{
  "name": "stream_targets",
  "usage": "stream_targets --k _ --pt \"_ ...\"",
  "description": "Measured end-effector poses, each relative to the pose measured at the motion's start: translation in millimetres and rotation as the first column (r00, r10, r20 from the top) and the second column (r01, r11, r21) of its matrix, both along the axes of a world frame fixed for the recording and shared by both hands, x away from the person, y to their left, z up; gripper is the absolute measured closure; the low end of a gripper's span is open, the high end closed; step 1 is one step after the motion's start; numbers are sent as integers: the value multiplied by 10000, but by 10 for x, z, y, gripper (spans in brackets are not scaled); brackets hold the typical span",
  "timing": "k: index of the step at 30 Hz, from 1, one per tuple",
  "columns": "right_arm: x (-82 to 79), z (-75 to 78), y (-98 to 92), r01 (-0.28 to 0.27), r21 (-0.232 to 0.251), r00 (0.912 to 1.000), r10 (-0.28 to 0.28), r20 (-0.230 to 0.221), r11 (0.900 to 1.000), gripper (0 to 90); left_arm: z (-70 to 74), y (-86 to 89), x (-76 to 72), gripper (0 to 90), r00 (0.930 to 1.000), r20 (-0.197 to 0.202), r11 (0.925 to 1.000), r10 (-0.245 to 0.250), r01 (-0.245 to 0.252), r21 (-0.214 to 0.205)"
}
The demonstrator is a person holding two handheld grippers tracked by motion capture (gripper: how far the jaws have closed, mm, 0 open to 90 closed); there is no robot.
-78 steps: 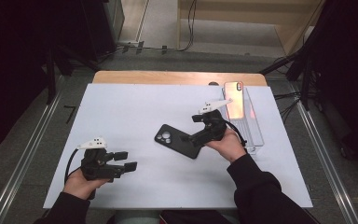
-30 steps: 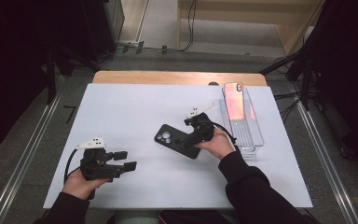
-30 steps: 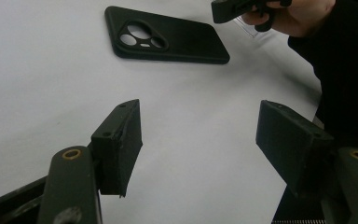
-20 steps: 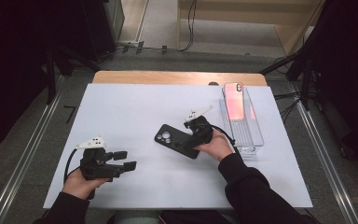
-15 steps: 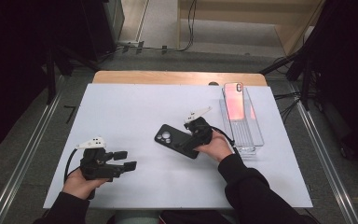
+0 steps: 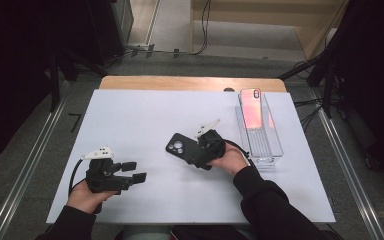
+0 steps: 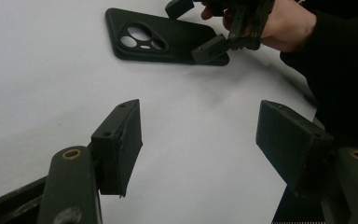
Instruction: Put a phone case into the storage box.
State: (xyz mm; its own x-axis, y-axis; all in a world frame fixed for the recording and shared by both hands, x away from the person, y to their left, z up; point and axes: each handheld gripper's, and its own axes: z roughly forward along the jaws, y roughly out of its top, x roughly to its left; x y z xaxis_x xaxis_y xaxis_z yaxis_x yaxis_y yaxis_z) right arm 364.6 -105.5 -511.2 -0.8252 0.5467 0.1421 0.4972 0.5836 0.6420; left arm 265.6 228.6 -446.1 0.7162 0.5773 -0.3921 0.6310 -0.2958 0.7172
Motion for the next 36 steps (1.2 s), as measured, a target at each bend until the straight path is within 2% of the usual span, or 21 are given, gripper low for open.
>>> stream_targets --k 6,8,10,16,23,26,30,36 --pt "-41 -39 26 -33 -250 9990 43 435 9997 0 0 -1 0 321 10000 3 10000 8 -8 18" --pt "-69 -43 25 54 -456 9967 -17 811 9989 52 0 -4 -2 322 10000 5 10000 27 -27 2" --pt "-88 -57 6 111 -423 9934 -62 1145 9990 81 1 -3 -3 321 10000 11 10000 34 -34 7" --pt "-97 -65 -7 28 -338 9915 16 1304 9994 111 0 -3 -1 322 10000 9 10000 35 -35 26" --pt "-96 -51 -5 14 -359 9921 31 1255 9994 122 2 1 0 322 10000 10 10000 77 -77 -16" --pt "-95 -33 -8 -91 -169 9953 106 964 9998 125 3 0 1 322 10000 18 10000 61 -61 -25" --pt "-100 -5 15 -140 -131 9954 151 948 9998 125 3 -1 3 321 10000 18 10000 64 -63 -32" --pt "-89 118 -25 190 380 9967 -220 786 9991 127 5 -7 7 322 10000 12 10000 56 -56 -36"
